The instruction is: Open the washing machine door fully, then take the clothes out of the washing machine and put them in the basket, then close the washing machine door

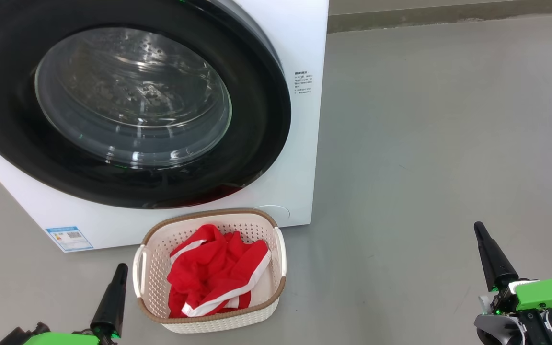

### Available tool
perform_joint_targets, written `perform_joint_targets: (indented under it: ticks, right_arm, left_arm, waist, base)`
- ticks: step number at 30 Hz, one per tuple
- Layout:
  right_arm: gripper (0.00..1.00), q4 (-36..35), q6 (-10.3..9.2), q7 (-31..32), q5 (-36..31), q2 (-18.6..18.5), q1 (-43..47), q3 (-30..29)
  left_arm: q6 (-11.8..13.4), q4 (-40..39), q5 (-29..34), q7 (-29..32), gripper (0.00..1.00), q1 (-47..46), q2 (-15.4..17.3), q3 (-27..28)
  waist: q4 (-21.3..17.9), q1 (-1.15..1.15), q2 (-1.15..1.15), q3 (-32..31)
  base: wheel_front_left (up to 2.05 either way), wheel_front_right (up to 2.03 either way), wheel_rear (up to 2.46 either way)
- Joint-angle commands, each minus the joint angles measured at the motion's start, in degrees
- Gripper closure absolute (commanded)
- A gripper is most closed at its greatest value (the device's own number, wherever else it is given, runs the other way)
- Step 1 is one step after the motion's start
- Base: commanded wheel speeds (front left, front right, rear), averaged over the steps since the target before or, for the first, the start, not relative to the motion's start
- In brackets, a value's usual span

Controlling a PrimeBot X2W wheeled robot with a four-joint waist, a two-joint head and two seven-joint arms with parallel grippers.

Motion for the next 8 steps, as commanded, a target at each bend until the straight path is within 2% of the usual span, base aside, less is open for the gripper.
perform_joint_targets:
  ticks: [1,8]
  right_arm:
    - [1.0,-1.4,-0.03,0.4,0.1,-0.5,-2.4,0.9]
    - [1.0,-1.4,-0.03,0.4,0.1,-0.5,-2.4,0.9]
  left_arm:
    - [-0.4,-1.2,-0.4,0.3,1.0,-2.3,0.6,2.0]
    - [-0.4,-1.2,-0.4,0.3,1.0,-2.3,0.6,2.0]
  waist:
    - [0.0,0.0,0.0,0.0]
    - [0.0,0.0,0.0,0.0]
  base:
    - [0.0,0.0,0.0]
    - [0.0,0.0,0.0]
